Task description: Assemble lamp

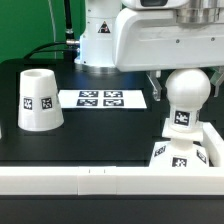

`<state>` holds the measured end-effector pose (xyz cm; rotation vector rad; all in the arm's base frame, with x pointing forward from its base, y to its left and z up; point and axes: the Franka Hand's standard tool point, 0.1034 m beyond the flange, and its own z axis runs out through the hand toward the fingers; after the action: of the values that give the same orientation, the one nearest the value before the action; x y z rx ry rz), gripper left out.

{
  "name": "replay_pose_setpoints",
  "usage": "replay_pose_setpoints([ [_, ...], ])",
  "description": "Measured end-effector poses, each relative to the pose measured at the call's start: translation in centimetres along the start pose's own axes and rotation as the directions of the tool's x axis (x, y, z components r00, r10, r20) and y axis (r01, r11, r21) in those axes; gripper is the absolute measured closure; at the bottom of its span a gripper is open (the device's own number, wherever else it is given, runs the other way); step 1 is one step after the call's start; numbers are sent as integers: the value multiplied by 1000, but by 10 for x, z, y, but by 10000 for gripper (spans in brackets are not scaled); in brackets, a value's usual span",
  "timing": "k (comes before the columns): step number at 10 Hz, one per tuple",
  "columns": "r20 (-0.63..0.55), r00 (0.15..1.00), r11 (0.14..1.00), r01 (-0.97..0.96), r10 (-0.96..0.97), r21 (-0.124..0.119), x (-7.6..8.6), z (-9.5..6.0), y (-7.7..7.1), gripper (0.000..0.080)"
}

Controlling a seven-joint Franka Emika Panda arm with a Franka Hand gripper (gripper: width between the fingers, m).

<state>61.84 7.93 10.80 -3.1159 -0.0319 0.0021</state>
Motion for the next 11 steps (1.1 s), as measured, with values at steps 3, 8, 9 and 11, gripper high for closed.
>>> replay_pose_setpoints([
  [3,-3,979,979,-206,206,-1,1,-2,2,222],
  [8,-4,969,969,-249,249,-1,0,-3,1,119],
  [9,-1,981,981,-195,195,-2,-8,-5,2,103],
  [11,4,993,993,-115,115,-5,-27,-6,5,101],
])
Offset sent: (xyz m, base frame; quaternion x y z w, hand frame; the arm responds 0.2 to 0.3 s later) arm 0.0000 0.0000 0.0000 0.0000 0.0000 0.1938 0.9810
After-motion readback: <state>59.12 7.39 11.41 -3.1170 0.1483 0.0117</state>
